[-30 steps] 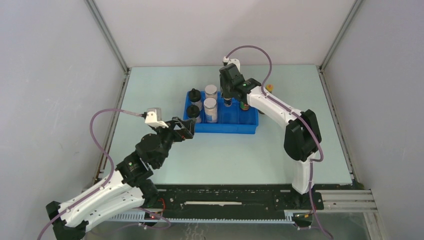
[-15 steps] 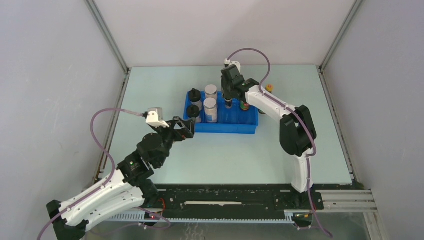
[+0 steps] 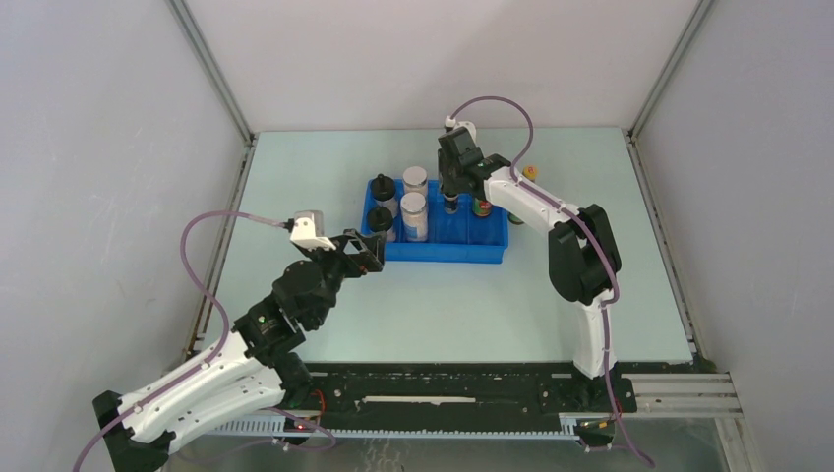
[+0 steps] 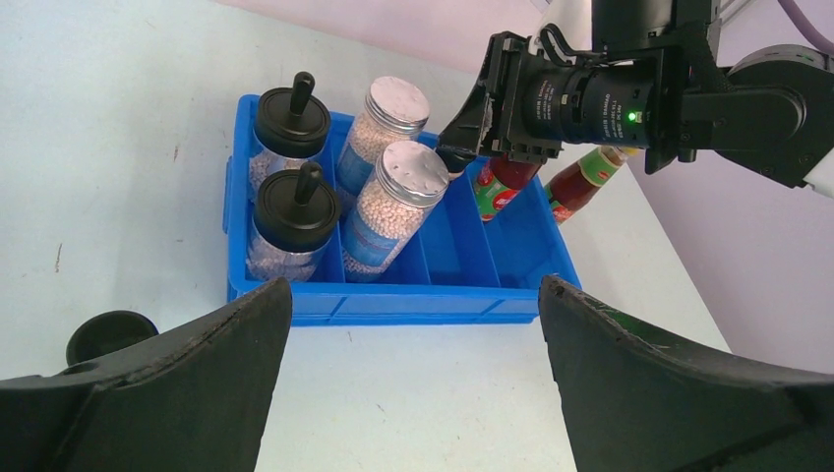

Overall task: Organize the condiment bottles
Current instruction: Place the bottle in the storage box.

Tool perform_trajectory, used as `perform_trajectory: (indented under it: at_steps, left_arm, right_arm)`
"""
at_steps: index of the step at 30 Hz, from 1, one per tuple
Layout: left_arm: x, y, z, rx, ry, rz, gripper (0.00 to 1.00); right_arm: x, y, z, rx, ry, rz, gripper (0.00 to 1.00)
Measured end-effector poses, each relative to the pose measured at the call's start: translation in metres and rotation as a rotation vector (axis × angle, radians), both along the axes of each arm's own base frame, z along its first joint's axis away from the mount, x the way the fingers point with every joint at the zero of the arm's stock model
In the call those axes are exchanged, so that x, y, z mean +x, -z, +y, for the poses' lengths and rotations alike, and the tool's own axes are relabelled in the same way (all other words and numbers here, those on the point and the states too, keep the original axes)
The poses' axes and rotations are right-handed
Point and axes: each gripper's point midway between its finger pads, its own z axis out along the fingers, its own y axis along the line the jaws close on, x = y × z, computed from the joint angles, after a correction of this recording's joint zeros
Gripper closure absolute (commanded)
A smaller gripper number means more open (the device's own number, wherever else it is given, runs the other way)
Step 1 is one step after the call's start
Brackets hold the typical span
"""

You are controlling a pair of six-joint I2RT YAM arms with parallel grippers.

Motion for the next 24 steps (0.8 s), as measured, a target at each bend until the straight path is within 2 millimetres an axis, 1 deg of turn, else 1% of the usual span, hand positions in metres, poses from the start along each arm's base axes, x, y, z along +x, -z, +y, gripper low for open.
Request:
perform_trajectory:
  at_steps: [24]
  left_arm:
    - [0.0006,0.0016,-0.0009,0.005,0.0,0.004,0.0]
  right_arm:
    - [0.0018,0.0008,0.0003,0.02,0.017,0.002,1.0]
